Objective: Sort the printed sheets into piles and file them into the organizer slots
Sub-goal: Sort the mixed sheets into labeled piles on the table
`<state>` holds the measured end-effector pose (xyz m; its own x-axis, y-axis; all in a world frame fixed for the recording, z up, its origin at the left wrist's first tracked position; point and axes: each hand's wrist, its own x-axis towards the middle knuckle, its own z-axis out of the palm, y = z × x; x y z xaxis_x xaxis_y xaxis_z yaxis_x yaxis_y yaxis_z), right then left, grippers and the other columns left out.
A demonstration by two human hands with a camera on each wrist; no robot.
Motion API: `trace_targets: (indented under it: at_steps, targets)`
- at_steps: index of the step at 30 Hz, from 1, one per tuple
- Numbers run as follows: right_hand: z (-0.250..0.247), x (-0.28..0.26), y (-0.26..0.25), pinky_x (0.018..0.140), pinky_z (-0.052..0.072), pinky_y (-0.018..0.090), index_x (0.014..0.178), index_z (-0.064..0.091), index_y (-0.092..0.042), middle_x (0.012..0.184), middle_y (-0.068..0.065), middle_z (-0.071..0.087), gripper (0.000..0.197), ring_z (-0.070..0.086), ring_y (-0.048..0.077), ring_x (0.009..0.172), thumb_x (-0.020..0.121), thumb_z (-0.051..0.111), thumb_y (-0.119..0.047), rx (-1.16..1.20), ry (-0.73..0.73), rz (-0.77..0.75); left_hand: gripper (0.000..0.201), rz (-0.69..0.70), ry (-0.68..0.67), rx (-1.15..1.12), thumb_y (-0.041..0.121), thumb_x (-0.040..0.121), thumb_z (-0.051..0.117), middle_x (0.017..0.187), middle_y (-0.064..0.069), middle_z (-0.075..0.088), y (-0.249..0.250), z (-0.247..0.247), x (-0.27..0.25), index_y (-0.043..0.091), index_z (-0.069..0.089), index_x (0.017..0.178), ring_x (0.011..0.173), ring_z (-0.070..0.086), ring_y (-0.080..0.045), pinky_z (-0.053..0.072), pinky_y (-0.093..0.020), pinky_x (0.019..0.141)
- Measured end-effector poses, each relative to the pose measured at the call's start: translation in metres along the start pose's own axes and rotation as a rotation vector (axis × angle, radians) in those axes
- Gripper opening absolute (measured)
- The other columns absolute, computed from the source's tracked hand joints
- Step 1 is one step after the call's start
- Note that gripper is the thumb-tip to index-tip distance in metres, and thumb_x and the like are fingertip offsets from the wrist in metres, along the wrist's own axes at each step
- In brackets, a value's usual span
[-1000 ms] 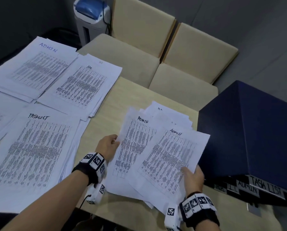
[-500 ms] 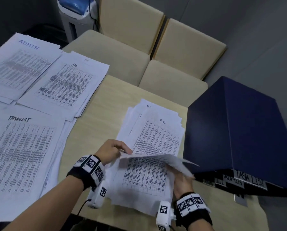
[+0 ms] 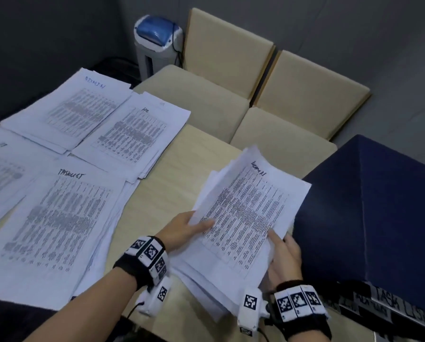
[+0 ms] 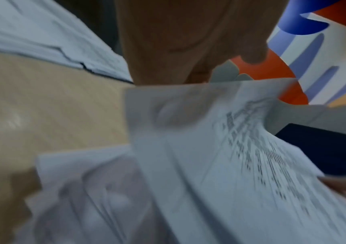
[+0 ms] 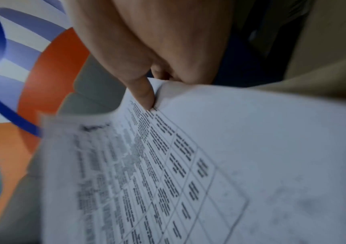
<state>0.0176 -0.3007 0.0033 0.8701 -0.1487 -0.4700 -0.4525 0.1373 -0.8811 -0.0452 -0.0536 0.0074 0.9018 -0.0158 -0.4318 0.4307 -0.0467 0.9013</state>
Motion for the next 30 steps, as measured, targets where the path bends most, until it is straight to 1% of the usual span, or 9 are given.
trace_targets:
  at_steps: [2,4,7,10,16,19,21,23,30]
  targets:
    - [0.021,0.005,-0.006,0.098,0.047,0.062,0.111,0.066,-0.006,0.113,0.019,0.071,0.019,0.066,0.040,0.107,0.092,0.063,-0.008,-0.035,-0.114,-0.031,0.034,0.010,0.041,0.237,0.034,0.092,0.064,0.118,0.009,0.066,-0.007,-0.006,-0.003,0.015,0.062,0.120,0.105,0.065,-0.011,0.048,-0.034,0.099]
    - [0.044,0.008,-0.006,0.095,0.048,0.064,0.108,0.068,-0.008,0.110,0.020,0.071,0.019,0.067,0.041,0.104,0.089,0.066,-0.009,-0.078,-0.191,-0.038,0.039,-0.039,0.150,0.294,0.027,0.092,0.062,0.127,0.004,0.061,-0.018,-0.019,-0.006,0.013,0.056,0.128,0.112,0.060,-0.015,0.046,-0.036,0.101]
    - [0.078,0.006,0.001,0.092,0.053,0.052,0.095,0.071,-0.014,0.111,0.019,0.071,0.006,0.069,0.034,0.097,0.090,0.069,-0.014,-0.077,-0.214,-0.003,0.040,-0.054,0.302,0.030,0.024,0.090,0.063,0.121,-0.001,0.067,-0.024,-0.060,-0.025,0.013,0.057,0.128,0.108,0.065,-0.020,0.050,-0.044,0.098]
    - [0.112,-0.009,0.015,0.074,0.056,0.030,0.096,0.067,-0.010,0.106,0.017,0.069,0.006,0.064,0.025,0.089,0.095,0.063,-0.014,-0.137,-0.259,0.028,0.026,-0.021,0.441,-0.163,0.007,0.093,0.059,0.093,-0.004,0.073,-0.012,-0.129,-0.045,0.005,0.060,0.120,0.084,0.070,-0.021,0.056,-0.037,0.076]
    - [0.189,-0.037,0.072,0.059,0.049,0.030,0.095,0.065,0.003,0.078,0.017,0.071,0.010,0.064,0.028,0.072,0.093,0.064,-0.006,-0.511,-0.440,0.127,0.028,-0.031,0.660,-0.177,0.007,0.091,0.058,0.109,-0.016,0.069,0.008,-0.306,-0.058,0.011,0.058,0.119,0.092,0.070,-0.034,0.058,-0.047,0.079]
    - [0.222,-0.042,0.101,0.055,0.045,0.029,0.089,0.065,0.005,0.061,0.013,0.066,0.016,0.057,0.023,0.055,0.083,0.075,-0.006,-0.723,-0.405,0.121,0.039,-0.118,0.755,0.055,0.022,0.077,0.059,0.111,-0.013,0.064,0.009,-0.395,-0.042,0.009,0.056,0.113,0.098,0.063,-0.030,0.054,-0.037,0.083]
    - [0.240,-0.046,0.112,0.057,0.043,0.028,0.084,0.064,0.002,0.062,0.011,0.067,0.023,0.058,0.022,0.056,0.075,0.082,-0.010,-0.871,-0.337,0.080,0.023,-0.172,0.788,0.153,0.014,0.083,0.053,0.101,-0.013,0.058,0.010,-0.445,-0.030,0.006,0.054,0.105,0.093,0.056,-0.027,0.043,-0.031,0.073]
    - [0.256,-0.047,0.113,0.059,0.046,0.031,0.080,0.059,-0.003,0.065,0.013,0.068,0.033,0.061,0.022,0.057,0.067,0.086,-0.016,-0.962,-0.282,0.071,0.019,-0.188,0.797,0.186,0.010,0.082,0.053,0.100,-0.014,0.060,0.011,-0.488,-0.014,0.006,0.056,0.101,0.091,0.058,-0.029,0.044,-0.034,0.073]
    - [0.265,-0.043,0.133,0.057,0.036,0.029,0.067,0.042,-0.005,0.054,0.012,0.049,0.054,0.054,0.028,0.057,0.054,0.092,-0.017,-1.159,-0.152,-0.041,0.021,-0.097,0.751,0.346,0.009,0.091,0.060,0.091,-0.009,0.067,0.003,-0.572,0.049,0.014,0.064,0.112,0.077,0.063,-0.026,0.048,-0.032,0.065]
